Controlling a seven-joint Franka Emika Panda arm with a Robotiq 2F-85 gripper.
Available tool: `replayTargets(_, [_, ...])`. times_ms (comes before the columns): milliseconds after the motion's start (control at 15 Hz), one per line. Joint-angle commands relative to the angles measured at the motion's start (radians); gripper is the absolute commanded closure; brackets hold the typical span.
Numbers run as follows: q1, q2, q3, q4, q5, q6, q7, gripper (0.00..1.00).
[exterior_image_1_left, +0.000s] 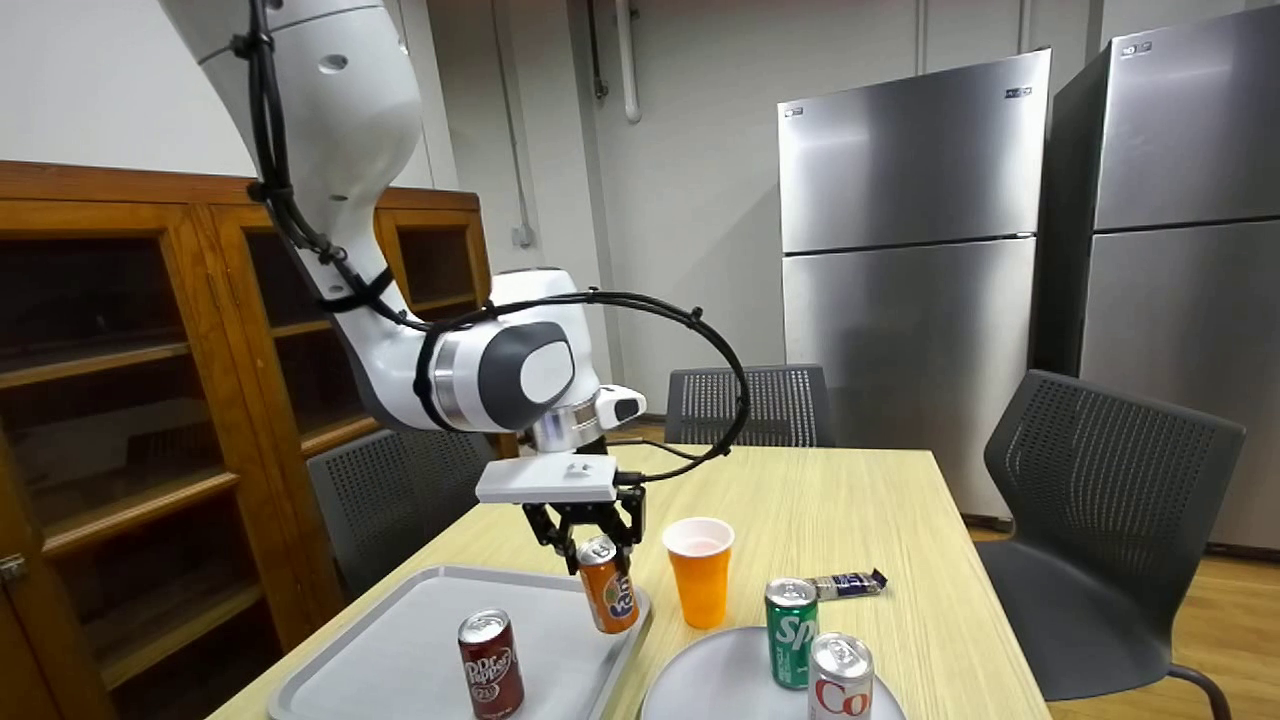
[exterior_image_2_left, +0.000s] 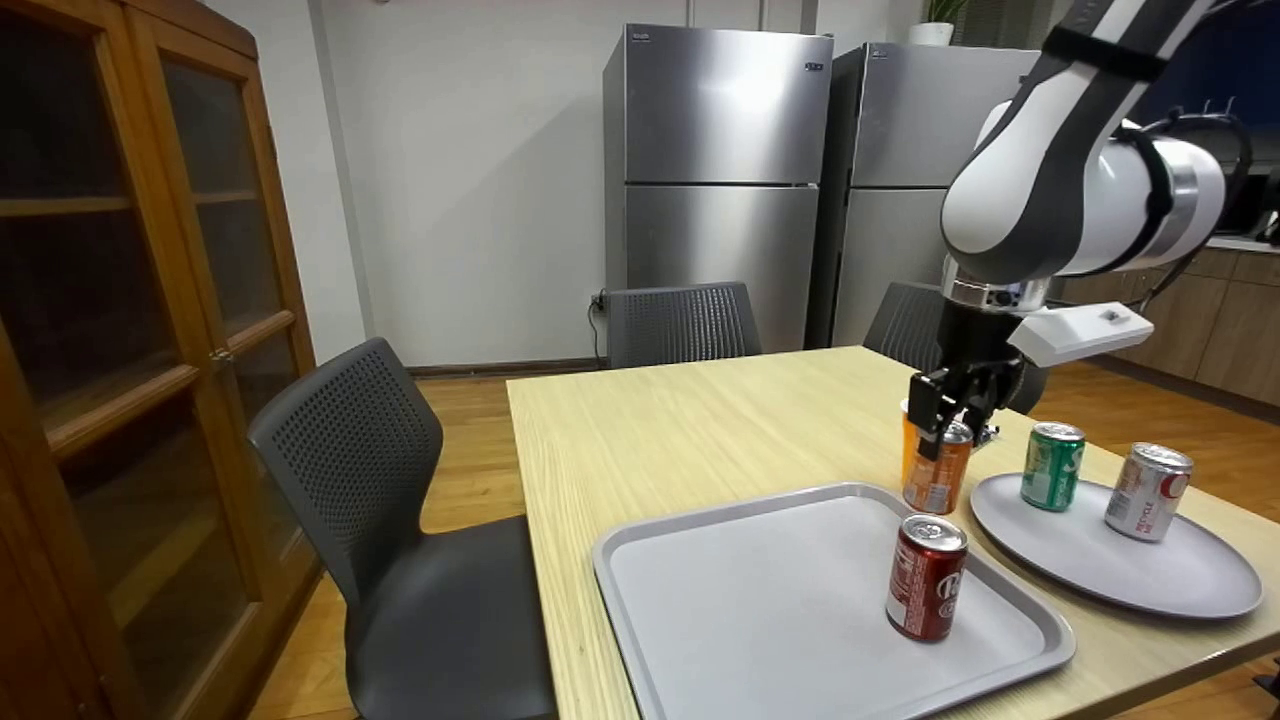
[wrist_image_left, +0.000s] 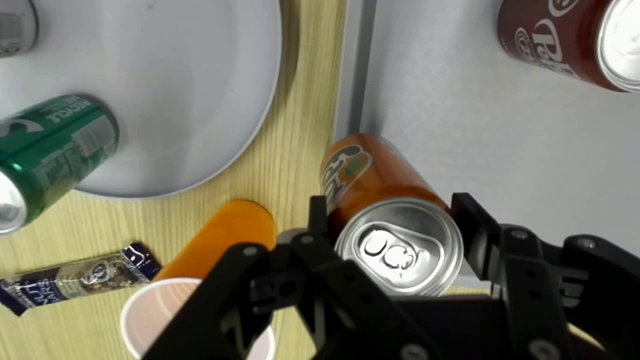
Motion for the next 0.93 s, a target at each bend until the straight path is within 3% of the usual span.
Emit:
replayTargets(0, [-0.007,-0.031,-0.034,-0.006,-0.067,-0.023,0.074,0.62])
replayTargets(467, [0.002,-0.008,-0.137,0.001,-0.183,-0.032,0.223,0.62])
replayTargets(867, [-0.001,0.042,-0.172,0.024,-0.175,-0.035,0.308,0.62])
